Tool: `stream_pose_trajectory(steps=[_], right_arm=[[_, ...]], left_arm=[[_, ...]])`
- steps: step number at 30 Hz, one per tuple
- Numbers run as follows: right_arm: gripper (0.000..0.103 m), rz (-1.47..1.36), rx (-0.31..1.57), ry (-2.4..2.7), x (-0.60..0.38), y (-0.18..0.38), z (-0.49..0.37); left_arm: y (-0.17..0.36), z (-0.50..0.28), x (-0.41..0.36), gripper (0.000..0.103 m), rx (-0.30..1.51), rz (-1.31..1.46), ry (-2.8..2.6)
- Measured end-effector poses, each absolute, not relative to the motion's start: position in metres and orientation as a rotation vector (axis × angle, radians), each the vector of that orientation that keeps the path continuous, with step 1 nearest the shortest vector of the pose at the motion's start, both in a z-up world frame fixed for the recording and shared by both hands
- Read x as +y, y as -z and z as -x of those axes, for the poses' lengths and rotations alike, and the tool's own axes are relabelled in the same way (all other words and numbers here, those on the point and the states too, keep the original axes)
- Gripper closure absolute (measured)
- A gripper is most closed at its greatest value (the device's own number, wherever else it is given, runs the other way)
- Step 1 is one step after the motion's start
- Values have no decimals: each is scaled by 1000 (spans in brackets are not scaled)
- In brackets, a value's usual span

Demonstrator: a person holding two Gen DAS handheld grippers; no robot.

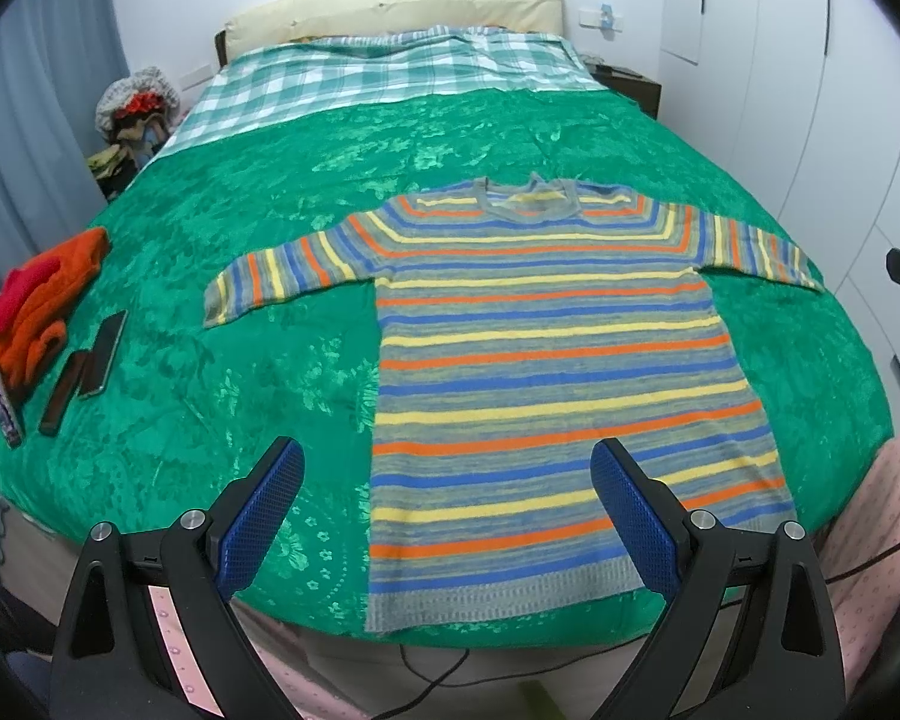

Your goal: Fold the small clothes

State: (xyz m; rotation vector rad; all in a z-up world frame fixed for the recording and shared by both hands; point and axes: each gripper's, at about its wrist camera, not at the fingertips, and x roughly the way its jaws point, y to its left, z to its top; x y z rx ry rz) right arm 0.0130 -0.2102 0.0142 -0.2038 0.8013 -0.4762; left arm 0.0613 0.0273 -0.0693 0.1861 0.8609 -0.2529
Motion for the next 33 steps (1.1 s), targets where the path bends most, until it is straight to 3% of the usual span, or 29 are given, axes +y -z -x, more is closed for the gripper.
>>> stream_pose_trajectory(steps=[17, 22, 27, 33], right_arm=[[11, 194, 805, 469, -212, -16, -13], [11, 3, 828, 253, -235, 14, -29], [13, -261, 815, 116, -330, 57, -66], [13, -703, 703, 337, -547, 96, -84]], left_arm=[[68, -62, 26, 6, 862, -188, 252], [73, -67, 25, 6, 885, -193, 255], [75, -70, 31, 6, 879, -212, 229], [88, -83, 40, 5, 922, -170, 181]])
